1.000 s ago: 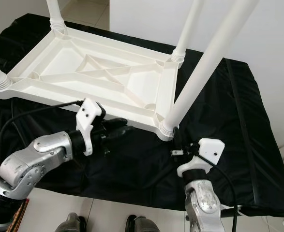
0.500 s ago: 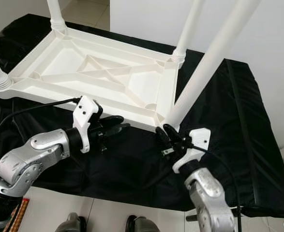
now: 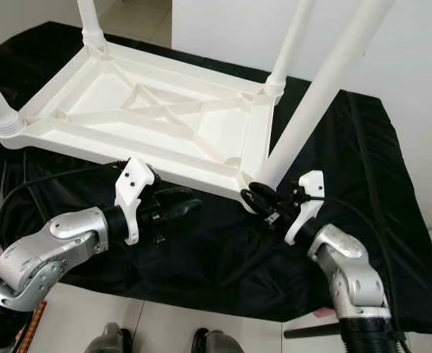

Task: Building children table

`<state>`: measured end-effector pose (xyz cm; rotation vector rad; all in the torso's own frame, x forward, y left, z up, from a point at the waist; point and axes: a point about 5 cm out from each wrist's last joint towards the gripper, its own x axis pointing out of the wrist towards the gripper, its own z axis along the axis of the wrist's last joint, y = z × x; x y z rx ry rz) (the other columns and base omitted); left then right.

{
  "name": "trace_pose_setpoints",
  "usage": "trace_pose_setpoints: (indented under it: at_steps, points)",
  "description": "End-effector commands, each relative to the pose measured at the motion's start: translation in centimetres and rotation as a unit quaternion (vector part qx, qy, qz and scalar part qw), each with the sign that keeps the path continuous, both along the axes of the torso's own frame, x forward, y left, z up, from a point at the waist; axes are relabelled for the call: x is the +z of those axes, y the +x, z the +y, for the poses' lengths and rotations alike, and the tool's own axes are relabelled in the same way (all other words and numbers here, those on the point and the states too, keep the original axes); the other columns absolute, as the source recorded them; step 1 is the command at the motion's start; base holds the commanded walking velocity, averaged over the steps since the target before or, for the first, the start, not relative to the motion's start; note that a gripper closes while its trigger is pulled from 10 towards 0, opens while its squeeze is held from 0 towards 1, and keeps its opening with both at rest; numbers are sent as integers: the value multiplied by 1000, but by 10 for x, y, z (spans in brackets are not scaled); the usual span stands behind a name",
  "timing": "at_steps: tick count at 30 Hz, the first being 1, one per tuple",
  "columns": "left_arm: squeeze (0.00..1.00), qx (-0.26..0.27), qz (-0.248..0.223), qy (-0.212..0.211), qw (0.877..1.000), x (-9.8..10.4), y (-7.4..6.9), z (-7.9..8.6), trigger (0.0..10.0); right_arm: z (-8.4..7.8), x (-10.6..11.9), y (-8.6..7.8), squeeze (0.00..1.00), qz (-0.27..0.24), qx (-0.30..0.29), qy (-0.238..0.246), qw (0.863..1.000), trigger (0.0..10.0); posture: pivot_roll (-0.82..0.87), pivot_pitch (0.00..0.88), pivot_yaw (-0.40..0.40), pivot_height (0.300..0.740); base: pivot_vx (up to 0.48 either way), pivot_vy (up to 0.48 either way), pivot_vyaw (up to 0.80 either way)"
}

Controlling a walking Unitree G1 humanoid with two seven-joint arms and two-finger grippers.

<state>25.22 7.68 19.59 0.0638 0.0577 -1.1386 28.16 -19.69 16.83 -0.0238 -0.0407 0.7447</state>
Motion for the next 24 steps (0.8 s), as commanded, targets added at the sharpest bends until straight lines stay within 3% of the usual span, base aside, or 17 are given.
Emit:
trace_pose_setpoints:
  at_steps: [1, 12, 24]
  points:
    - [0, -63, 4, -2, 998, 1, -10, -5, 10000, -7, 1, 1, 0, -1, -6, -1, 1000, 10000, 119, 168, -104, 740, 0, 0, 0]
    - [0, -60, 3, -3, 998, 1, -11, -4, 10000, -11, 3, 6, 0, -1, 12, -2, 1000, 10000, 121, 165, -110, 740, 0, 0, 0]
    - [0, -47, 14, -1, 999, -6, -10, -5, 10000, -48, 5, 28, 0, -9, -79, -3, 997, 10000, 118, 191, -81, 740, 0, 0, 0]
